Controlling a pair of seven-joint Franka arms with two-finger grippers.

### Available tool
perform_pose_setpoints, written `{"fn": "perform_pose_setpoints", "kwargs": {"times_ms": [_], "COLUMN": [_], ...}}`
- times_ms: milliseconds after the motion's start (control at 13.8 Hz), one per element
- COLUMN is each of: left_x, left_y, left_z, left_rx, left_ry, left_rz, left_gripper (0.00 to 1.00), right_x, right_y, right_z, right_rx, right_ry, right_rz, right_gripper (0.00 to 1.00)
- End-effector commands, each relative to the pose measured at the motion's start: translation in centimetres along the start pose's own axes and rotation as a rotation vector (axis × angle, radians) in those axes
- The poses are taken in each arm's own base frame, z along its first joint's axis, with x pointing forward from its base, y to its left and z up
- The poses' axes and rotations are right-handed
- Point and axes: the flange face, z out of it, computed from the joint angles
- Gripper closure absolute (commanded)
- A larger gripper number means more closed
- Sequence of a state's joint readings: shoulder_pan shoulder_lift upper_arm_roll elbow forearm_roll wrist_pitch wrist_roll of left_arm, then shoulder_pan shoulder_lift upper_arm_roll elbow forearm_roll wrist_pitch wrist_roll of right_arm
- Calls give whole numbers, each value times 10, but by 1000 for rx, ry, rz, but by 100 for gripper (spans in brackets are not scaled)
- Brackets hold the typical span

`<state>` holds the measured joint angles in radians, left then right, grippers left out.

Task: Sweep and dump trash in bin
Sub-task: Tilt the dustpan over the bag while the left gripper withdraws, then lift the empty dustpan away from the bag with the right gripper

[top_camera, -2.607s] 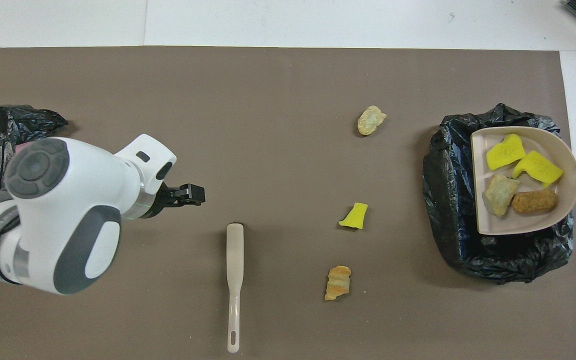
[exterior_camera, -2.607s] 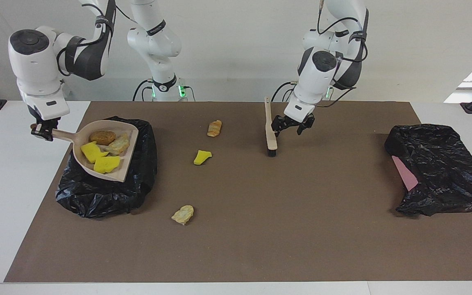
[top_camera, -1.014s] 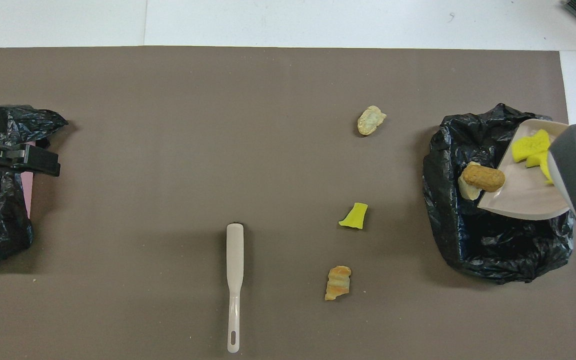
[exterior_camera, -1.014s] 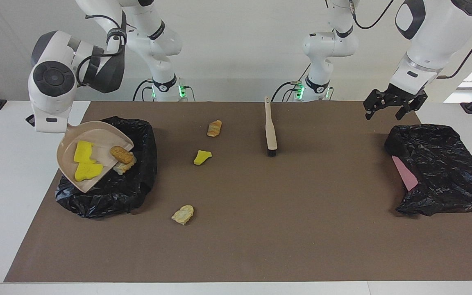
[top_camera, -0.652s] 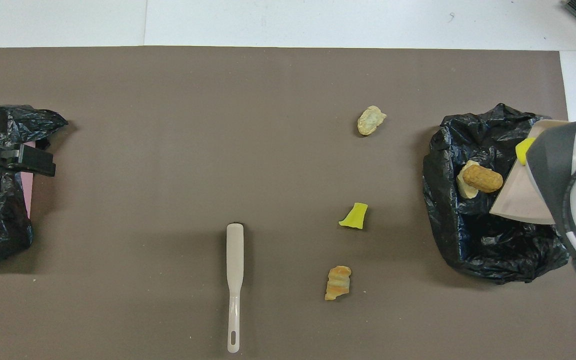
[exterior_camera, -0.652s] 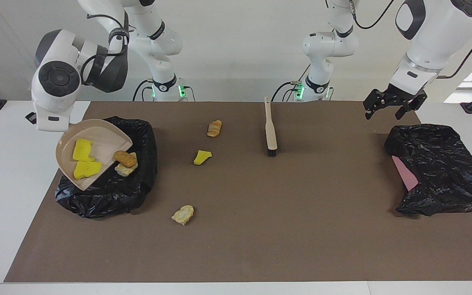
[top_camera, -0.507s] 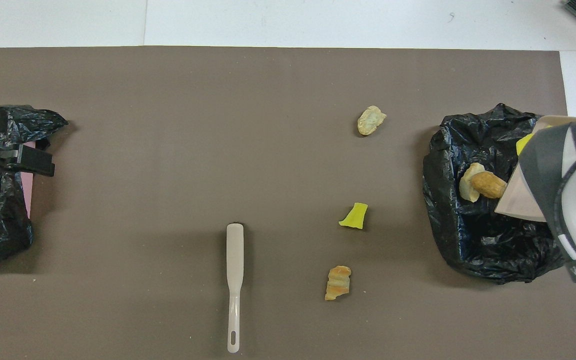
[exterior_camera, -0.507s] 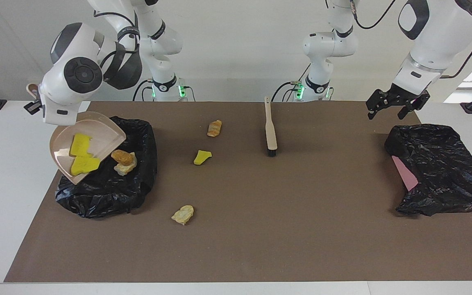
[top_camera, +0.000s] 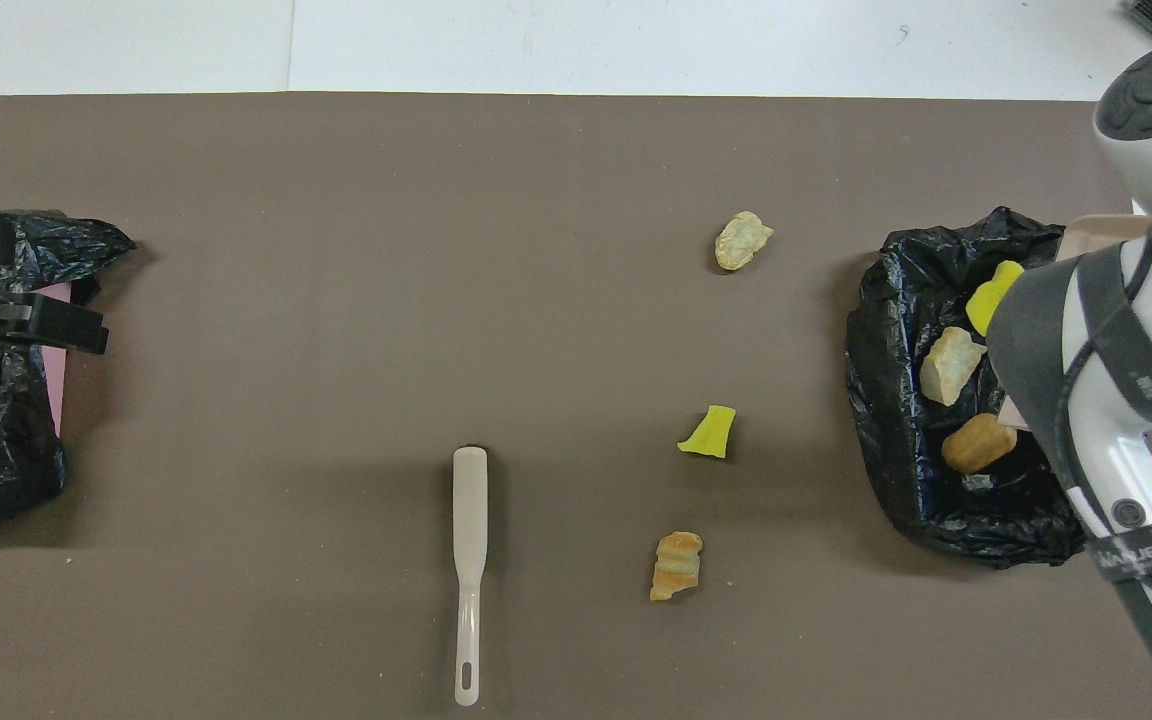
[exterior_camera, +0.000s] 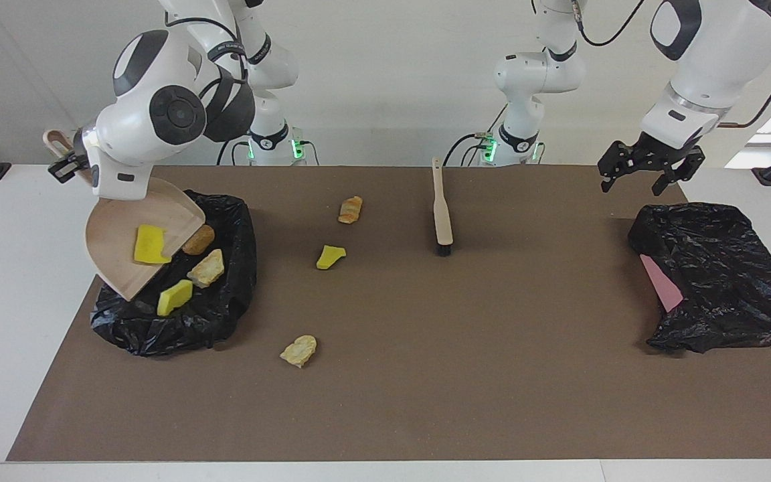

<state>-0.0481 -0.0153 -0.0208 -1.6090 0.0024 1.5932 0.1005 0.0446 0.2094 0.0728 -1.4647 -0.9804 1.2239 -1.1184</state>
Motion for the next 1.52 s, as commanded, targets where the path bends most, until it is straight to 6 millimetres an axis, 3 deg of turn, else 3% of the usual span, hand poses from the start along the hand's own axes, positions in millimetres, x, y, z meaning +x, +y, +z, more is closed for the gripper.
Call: {"fn": "perform_pose_setpoints", "kwargs": {"times_ms": [0,290,362,435,724,869,1014,1448], "left_x": [-6,-8,-8,-9,-10,-10,-10,-11], "left_y": [0,-4,-3,0,-2,-2,-2,-3], "left_z": [-5,-5,-5,-4,-4,-3,-3,-3], "left_rx": [4,3,3,3,3,3,3,3], "left_ry": [-1,-8,-8,-9,-9,-11,-11,-11], "left_rz": [16,15,16,21,19,19,19,16], "left_gripper": [0,0,0,0,0,0,0,0], "right_x": [-8,-12,-15,-12,-9,-13,-4,42], "right_y": [2,5,6,2,-5,-20,-29,-54], "right_z": [-2,-6,-10,-26,-41,-57,-59,-76], "right_rx": [0,-31,-54,-97,-128,-135,-94,141], "right_ry": [-28,-68,-97,-129,-117,-42,52,403], "right_rz": [-51,-97,-95,-102,-44,-14,61,358], "right_gripper": [100,100,100,100,100,100,100,100]}}
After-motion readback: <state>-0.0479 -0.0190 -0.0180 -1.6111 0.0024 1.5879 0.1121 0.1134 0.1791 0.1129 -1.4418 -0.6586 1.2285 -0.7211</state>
